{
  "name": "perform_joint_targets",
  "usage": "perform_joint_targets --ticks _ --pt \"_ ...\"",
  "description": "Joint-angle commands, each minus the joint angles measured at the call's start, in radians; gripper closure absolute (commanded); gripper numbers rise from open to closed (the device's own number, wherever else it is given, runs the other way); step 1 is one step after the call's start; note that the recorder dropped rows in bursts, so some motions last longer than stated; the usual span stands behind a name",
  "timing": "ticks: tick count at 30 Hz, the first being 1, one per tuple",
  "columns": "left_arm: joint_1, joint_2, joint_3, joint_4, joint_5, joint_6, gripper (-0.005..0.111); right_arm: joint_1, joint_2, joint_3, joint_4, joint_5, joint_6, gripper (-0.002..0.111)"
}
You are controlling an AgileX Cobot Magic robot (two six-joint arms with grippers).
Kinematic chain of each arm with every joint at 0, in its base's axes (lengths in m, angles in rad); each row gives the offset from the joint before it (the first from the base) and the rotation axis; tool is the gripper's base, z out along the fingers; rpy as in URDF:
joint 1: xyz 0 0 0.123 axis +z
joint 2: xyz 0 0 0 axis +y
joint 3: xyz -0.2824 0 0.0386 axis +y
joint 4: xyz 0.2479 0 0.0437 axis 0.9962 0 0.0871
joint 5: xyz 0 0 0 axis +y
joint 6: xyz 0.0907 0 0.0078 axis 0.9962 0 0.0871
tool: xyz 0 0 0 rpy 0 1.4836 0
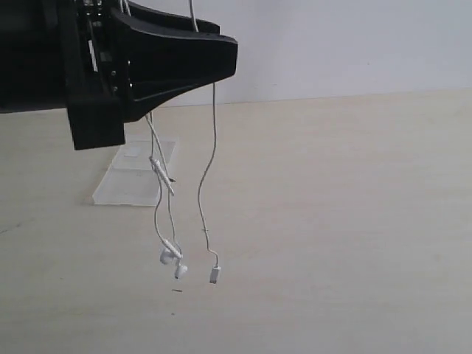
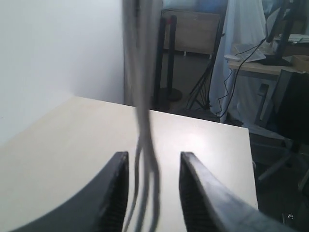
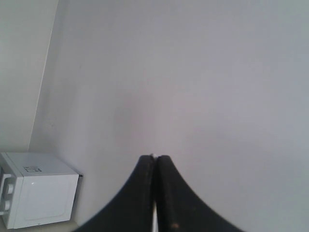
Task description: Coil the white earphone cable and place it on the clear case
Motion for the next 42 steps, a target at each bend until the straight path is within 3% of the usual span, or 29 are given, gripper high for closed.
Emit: perform_joint_targets --ticks 1,13,22,32,38,42 --pt "-0.005 -0.019 0.003 -0.010 -0.018 -0.004 0.071 0.001 -0.007 -0.007 -0.008 0.001 -0.005 0.108" --pt "-0.005 -0.029 0.022 -0.010 -0.054 -0.004 0.072 0.001 -0.007 -0.007 -0.008 0.001 -0.005 0.108" --pt "-0.005 -0.029 0.022 -0.010 -0.065 -0.004 0.102 0.001 -0.007 -0.007 -0.008 0.001 -0.005 0.108" --pt "-0.005 -0.029 0.022 -0.010 -0.098 0.004 0.107 0.001 -0.007 -0.007 -0.008 0.001 -0.003 0.108" --pt "-0.005 -0.029 0.022 -0.010 -0.261 0.004 0.107 0.001 -0.029 -0.007 -0.008 0.049 0.000 0.108" --pt "-0.005 -0.029 0.022 -0.010 -0.338 0.005 0.107 0.001 -0.068 -0.007 -0.001 0.213 0.032 0.108"
